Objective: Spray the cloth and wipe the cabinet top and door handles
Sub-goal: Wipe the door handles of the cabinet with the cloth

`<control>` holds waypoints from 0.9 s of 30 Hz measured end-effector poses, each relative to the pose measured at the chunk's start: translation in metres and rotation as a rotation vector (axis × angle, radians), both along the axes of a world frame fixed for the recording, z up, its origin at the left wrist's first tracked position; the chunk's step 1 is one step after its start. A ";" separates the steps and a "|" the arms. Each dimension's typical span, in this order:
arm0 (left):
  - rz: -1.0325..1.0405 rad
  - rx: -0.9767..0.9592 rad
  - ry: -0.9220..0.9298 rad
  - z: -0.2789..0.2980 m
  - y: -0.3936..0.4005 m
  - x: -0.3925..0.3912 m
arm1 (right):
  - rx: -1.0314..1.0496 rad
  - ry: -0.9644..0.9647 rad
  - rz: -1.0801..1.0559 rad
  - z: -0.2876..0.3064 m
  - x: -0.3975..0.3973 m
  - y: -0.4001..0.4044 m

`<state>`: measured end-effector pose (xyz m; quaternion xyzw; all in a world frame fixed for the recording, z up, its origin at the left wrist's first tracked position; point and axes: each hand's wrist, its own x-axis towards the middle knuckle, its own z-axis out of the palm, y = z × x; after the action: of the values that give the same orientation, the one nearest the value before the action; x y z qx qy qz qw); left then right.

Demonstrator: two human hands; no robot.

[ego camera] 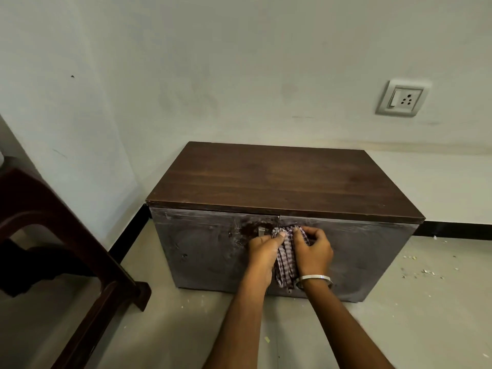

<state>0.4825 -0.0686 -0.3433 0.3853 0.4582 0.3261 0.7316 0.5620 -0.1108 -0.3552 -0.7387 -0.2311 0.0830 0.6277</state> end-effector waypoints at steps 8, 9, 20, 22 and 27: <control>0.016 0.125 0.049 -0.003 -0.004 0.003 | 0.062 0.062 -0.055 -0.010 -0.003 0.001; 0.031 0.135 0.051 -0.004 -0.005 0.003 | 0.063 0.055 -0.053 -0.013 -0.004 0.000; 0.072 0.109 0.074 -0.025 -0.014 0.010 | 0.032 0.138 -0.046 -0.035 -0.005 -0.007; 0.102 0.083 0.061 -0.021 -0.013 0.012 | 0.046 0.143 -0.037 -0.027 -0.004 -0.004; 0.128 0.062 0.031 -0.020 -0.010 0.015 | 0.046 0.099 -0.007 -0.020 0.002 0.002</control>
<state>0.4971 -0.0787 -0.3631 0.3828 0.4829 0.3804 0.6896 0.5642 -0.1091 -0.3750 -0.7200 -0.1988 0.1120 0.6553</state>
